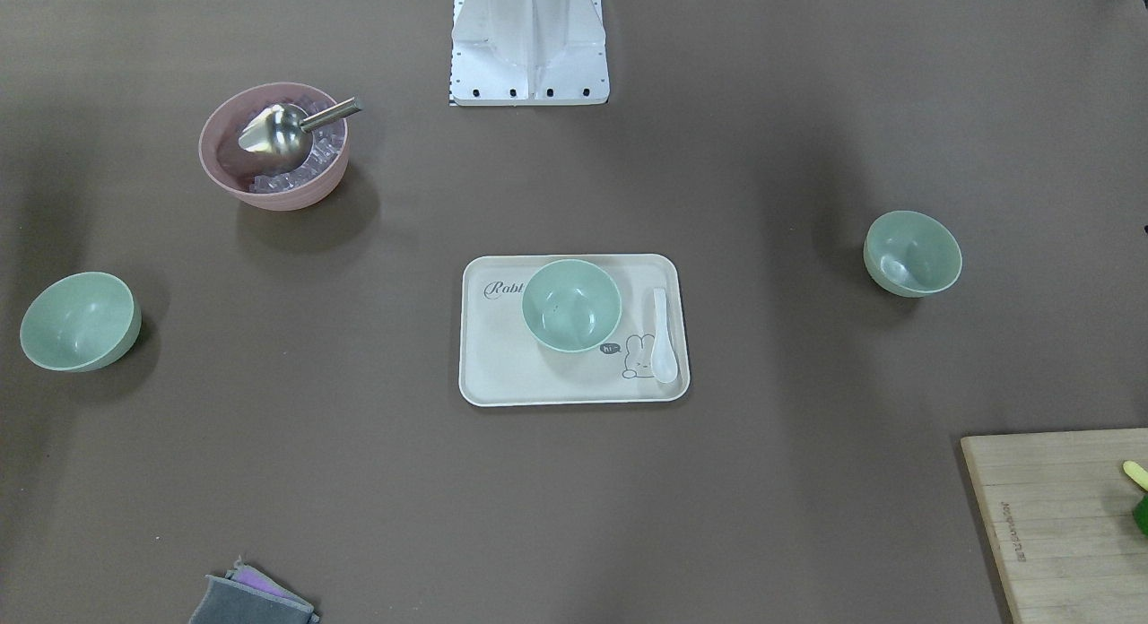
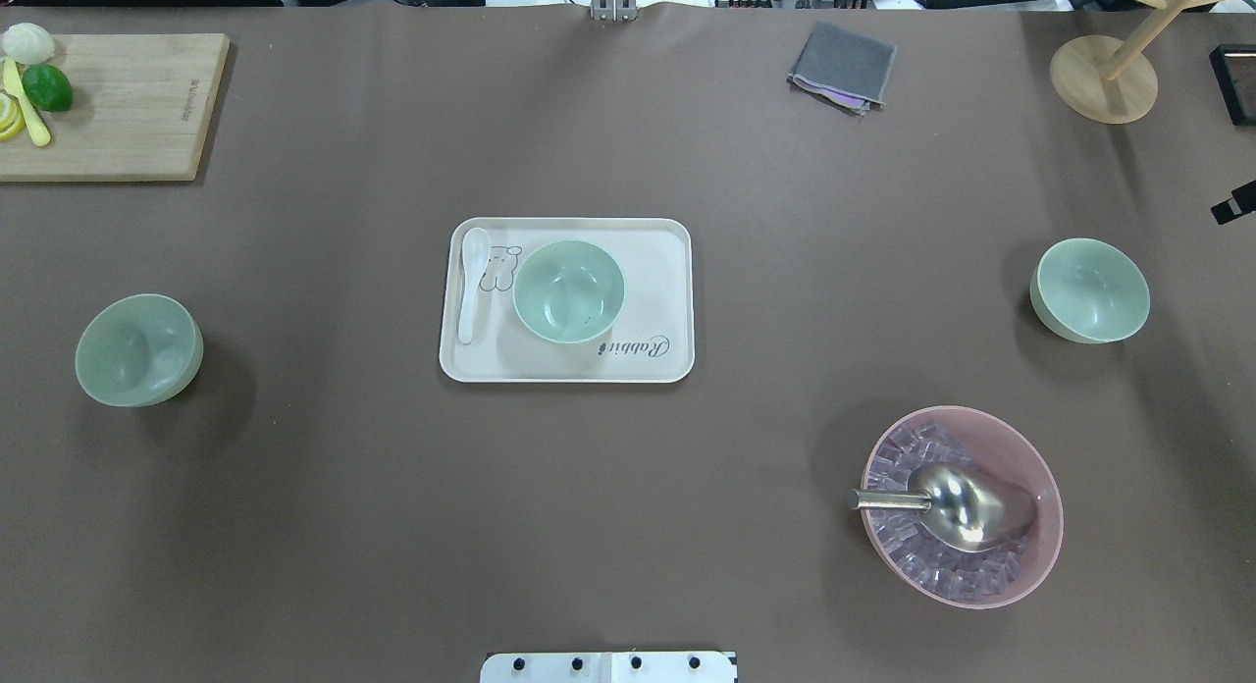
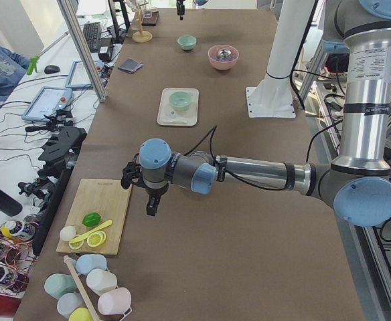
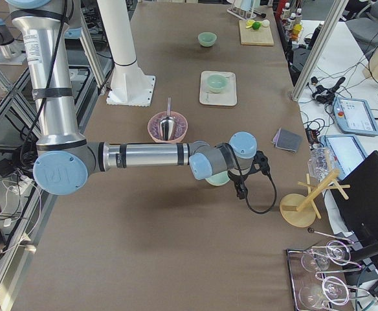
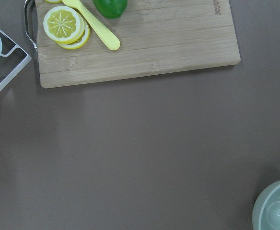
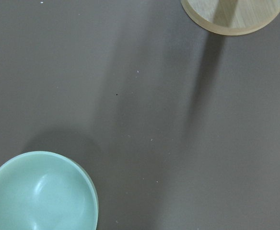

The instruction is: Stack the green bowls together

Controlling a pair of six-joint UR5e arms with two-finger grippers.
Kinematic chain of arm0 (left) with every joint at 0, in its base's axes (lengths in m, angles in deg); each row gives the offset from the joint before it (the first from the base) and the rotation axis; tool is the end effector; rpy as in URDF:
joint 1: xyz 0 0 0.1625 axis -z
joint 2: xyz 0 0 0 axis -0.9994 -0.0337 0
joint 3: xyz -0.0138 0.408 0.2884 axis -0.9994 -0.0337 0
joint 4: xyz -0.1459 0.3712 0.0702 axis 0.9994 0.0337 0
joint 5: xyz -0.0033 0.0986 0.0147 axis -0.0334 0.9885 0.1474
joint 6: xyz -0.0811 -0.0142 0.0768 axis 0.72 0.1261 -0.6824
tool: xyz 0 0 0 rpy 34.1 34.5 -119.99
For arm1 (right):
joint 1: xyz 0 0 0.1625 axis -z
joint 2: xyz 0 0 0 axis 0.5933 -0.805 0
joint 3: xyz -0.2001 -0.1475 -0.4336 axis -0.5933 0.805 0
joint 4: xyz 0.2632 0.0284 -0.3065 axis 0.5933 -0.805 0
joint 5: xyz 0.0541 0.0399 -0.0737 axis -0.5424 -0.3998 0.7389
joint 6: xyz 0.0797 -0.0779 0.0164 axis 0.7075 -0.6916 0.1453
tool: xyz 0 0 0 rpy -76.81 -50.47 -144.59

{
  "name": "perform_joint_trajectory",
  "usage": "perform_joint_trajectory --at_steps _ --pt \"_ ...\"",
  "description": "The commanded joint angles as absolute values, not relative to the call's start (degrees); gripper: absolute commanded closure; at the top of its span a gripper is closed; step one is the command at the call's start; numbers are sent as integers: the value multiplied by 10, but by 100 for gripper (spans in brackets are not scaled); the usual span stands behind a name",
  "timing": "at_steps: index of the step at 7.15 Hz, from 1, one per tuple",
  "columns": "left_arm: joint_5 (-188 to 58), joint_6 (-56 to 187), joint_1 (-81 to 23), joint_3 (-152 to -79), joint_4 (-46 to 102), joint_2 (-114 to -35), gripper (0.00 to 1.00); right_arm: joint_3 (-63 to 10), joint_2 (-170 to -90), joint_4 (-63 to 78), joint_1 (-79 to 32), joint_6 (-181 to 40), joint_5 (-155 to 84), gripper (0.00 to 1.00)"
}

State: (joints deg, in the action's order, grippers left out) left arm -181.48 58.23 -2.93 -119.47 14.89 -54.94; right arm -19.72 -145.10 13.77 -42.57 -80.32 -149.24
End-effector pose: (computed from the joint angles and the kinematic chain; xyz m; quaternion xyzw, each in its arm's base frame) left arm -0.0072 -0.5030 0.6705 0.0977 0.4135 0.0426 0.9043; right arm -0.0545 -0.5468 0.6881 0.1028 -0.4115 -0.1051 0.8995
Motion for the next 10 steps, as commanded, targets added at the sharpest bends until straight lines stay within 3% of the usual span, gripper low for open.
perform_joint_trajectory --at_steps 1,2,6,7,8,10 --pt "-1814 598 -54 -1195 152 -555 2 -212 -1454 145 -379 -715 -1483 4" --pt "-1813 642 -75 -1195 172 -562 2 -210 -1452 145 -354 -711 -1478 11" --pt "-1799 692 -92 -1191 210 -563 2 -159 -1426 143 -287 -711 -1430 22" --pt "-1799 692 -92 -1191 210 -563 2 -156 -1426 142 -286 -710 -1430 44" --pt "-1799 692 -92 -1192 210 -563 2 -143 -1421 142 -283 -711 -1431 95" --pt "-1799 693 -95 -1185 210 -563 2 -151 -1418 143 -284 -711 -1435 100"
